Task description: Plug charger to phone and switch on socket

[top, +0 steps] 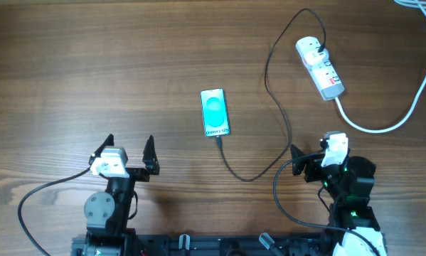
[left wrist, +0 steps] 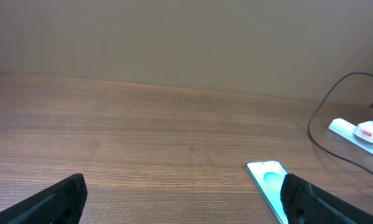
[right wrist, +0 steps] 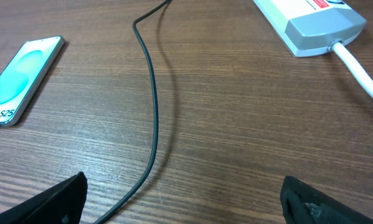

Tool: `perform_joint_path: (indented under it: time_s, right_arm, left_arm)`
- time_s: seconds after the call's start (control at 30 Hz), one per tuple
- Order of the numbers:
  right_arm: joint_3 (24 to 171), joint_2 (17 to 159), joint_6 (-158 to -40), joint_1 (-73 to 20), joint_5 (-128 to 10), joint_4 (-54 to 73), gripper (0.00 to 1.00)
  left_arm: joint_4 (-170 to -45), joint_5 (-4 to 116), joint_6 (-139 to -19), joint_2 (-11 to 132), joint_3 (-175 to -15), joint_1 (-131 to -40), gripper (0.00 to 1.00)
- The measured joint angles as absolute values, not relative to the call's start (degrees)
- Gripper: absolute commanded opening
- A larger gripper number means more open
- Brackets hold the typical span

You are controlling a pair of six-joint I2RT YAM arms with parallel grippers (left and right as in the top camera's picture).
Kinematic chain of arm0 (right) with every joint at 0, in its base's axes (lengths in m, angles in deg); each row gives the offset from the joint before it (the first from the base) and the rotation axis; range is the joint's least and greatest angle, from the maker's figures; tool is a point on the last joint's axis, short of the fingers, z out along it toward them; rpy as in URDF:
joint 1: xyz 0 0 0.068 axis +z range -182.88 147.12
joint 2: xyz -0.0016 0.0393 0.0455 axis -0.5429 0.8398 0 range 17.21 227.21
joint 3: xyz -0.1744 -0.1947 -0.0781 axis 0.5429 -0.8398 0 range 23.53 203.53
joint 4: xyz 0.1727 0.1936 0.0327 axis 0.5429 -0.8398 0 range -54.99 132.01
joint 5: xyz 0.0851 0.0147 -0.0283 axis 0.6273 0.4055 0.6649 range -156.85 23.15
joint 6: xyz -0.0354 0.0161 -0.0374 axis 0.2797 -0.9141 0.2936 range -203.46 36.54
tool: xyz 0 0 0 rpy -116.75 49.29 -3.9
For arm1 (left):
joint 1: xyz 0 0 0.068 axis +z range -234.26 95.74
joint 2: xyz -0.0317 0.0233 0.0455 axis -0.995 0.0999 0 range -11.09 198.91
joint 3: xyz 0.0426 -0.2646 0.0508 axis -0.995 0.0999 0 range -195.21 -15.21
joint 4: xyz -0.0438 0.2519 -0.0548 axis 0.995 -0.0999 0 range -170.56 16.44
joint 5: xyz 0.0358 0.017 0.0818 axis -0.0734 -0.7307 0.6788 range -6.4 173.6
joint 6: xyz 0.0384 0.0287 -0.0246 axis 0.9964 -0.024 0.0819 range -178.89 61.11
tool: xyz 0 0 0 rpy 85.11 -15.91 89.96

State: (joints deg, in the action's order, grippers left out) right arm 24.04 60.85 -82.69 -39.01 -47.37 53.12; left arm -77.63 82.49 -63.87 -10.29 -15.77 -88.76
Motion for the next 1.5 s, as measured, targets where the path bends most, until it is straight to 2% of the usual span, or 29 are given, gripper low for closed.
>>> perform_joint_path:
  time_s: [0.23,0.5,0.97,1.5]
  right_arm:
    - [23.91,49.73,-82.66,-38.59,-47.28,43.66,1.0]
    - [23.91,34.21,-81.64,-35.38,-47.02,43.48,1.0]
    - [23.91,19.17,-83.21,-35.36,-46.93,43.5,0.99]
    - [23.91,18.32,-83.38,-35.38,-46.93,43.46,1.0]
  left_arm:
    - [-77.65,82.49,-63.87,-10.32,-15.77,-88.76,1.0]
    - [-77.65,82.49,-63.87,-10.32,-15.77,-88.76,1.0]
    - [-77.65,82.49,-63.89,-10.32,-15.77,-88.76,1.0]
    - [-77.65,82.49,-63.87,-10.32,-15.77,-88.76,1.0]
